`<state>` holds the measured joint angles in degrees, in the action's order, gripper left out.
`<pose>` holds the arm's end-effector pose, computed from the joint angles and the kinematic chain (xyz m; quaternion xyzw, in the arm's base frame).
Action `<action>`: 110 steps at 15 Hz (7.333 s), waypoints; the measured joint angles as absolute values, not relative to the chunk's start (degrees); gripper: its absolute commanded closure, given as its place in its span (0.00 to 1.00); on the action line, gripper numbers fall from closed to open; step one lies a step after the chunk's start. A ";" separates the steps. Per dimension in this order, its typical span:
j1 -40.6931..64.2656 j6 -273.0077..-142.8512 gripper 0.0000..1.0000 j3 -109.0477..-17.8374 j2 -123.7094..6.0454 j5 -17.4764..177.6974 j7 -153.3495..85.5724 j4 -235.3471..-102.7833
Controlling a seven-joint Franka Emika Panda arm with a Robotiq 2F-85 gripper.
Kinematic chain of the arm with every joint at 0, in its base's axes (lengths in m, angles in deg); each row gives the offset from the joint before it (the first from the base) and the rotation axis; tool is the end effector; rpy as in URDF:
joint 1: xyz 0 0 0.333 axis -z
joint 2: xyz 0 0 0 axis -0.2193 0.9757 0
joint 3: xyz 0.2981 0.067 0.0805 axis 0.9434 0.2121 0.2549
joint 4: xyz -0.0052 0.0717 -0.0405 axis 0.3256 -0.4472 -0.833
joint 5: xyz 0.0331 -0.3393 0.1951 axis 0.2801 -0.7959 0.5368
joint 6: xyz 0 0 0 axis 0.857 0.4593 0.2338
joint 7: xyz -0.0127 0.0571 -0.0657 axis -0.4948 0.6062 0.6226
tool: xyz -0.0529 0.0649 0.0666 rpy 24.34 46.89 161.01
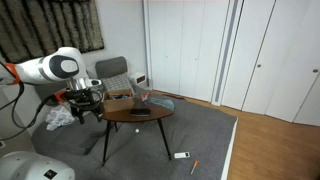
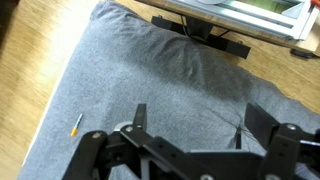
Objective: Remove the sunglasses from the box and put them on the table
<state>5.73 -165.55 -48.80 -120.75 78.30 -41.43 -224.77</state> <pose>0.2814 0.0848 0.4858 0.9784 0.1490 -0.0844 0.1160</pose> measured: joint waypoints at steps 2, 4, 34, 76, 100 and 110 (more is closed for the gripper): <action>5.73 -165.55 0.00 -48.80 -120.76 78.30 -41.43 -224.77; 5.73 -165.55 0.00 -48.80 -120.76 78.30 -41.43 -224.77; 7.31 -196.33 0.00 -46.74 -75.81 80.78 9.42 -185.15; -2.91 -195.81 0.81 -54.40 -48.85 82.33 18.85 -165.57; 2.72 -200.39 0.98 -54.97 -64.06 91.68 19.39 -177.04; 9.63 -205.41 0.98 -56.79 -74.67 112.38 5.49 -196.28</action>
<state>9.63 -205.41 -56.79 -74.67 112.38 5.49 -196.28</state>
